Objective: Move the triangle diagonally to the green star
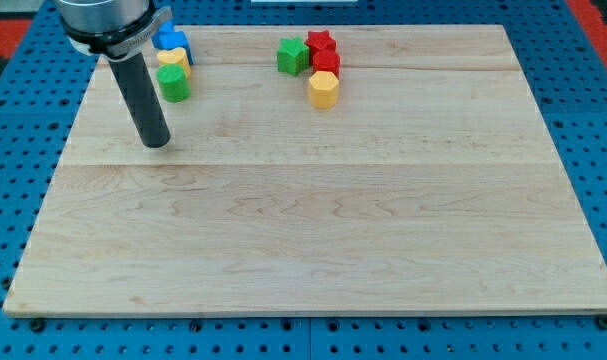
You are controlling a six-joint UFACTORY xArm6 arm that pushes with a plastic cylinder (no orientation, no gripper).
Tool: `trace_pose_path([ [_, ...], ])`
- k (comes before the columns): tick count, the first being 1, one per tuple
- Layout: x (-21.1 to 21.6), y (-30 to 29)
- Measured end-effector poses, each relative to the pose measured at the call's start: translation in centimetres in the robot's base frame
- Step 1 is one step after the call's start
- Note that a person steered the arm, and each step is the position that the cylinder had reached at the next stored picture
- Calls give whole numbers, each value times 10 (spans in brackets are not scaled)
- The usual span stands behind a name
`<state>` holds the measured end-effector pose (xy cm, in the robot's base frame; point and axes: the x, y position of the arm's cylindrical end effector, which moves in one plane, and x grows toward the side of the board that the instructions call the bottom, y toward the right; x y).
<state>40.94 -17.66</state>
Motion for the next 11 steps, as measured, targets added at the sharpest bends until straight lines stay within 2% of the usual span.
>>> trace_pose_path([
  [2,0,-8],
  [3,0,-31],
  [5,-7,-128],
  [6,-66,-122],
  [8,-190,-51],
  [9,-218,-30],
  [11,-218,-7],
])
